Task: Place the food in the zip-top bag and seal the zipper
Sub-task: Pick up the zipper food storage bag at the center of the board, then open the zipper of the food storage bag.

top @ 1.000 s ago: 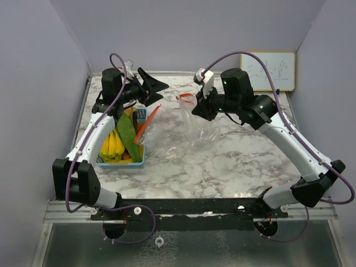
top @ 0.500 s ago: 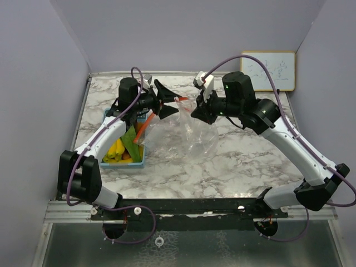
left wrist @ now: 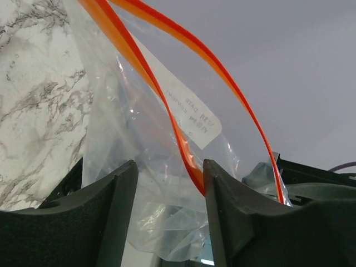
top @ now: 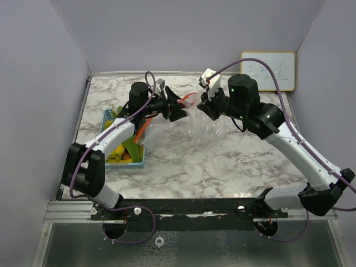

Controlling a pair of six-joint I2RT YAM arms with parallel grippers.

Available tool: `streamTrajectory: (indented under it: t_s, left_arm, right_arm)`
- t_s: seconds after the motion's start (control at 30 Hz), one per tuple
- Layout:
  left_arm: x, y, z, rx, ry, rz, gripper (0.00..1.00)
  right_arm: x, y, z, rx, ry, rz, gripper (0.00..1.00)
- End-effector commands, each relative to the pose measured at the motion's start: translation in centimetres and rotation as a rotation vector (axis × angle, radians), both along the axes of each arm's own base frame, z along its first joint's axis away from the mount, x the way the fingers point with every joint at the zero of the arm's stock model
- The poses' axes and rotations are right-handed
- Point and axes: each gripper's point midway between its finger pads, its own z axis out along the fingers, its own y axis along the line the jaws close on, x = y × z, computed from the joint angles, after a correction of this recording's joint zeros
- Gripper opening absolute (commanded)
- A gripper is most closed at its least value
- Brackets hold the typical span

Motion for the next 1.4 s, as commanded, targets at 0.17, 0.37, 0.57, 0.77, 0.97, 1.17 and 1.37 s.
streamTrajectory:
  t_s: [0.17, 0.37, 0.57, 0.77, 0.97, 1.17, 1.37]
  left_arm:
    - [-1.2, -1.2, 1.7, -0.062, -0.053, -0.092, 0.17]
    - [-0.9, -1.2, 1.3, -0.055, -0.051, -0.090, 0.00]
    - [1.6, 0.3, -1.8, 0.210, -0.175, -0.031, 0.00]
    - [4.6, 3.3, -3.2, 0.562, -0.391, 0.046, 0.00]
    - [4.5, 4.2, -2.6, 0.615, -0.532, 0.069, 0.00]
    - [4.1, 4.1, -0.7, 0.682, -0.672, 0.094, 0.00]
    - [4.1, 4.1, 0.4, 0.748, -0.724, 0.124, 0.00]
  right_arm:
    - [2.5, -2.5, 1.4, -0.044, -0.182, -0.147, 0.02]
    - [2.9, -3.9, 1.0, -0.065, -0.198, -0.213, 0.02]
    - [2.8, -5.8, 0.7, -0.062, -0.220, -0.297, 0.34]
    - [1.9, -5.3, 1.3, 0.023, -0.158, -0.297, 0.63]
    - [3.6, -3.9, 4.5, 0.121, -0.091, -0.373, 0.71]
    - [6.5, -1.3, 3.7, 0.177, 0.063, -0.485, 0.82]
    - [8.6, 1.4, -0.6, 0.136, 0.236, -0.550, 0.82]
